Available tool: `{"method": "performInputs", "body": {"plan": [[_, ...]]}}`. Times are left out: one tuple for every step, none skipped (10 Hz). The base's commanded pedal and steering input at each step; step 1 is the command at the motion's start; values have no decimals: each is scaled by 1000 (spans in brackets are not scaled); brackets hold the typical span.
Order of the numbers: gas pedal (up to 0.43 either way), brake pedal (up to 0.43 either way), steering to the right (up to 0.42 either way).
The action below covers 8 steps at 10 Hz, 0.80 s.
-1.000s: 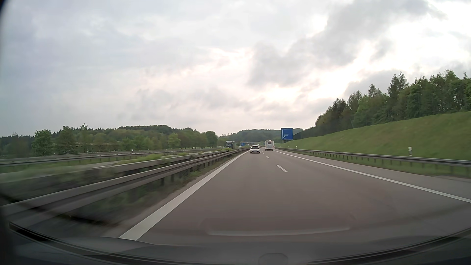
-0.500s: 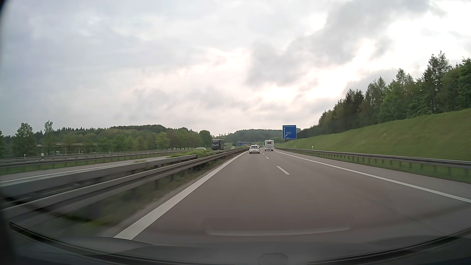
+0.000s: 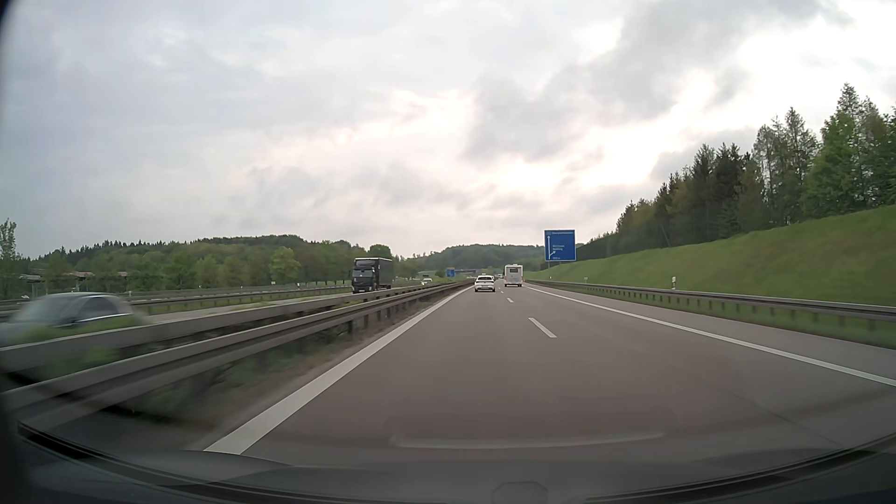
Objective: Follow the waypoints while adhering to traffic rules and regulations
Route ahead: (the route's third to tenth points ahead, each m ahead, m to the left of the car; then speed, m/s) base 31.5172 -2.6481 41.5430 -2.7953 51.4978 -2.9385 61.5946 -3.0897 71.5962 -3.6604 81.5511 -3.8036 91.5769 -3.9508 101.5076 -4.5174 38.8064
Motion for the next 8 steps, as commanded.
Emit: {"method": "performInputs", "body": {"plan": [[28, 0, 3], [28, 0, 3], [28, 0, 3], [0, 0, 3], [0, 0, 3], [0, 0, 3], [0, 0, 4], [0, 0, 3]]}}
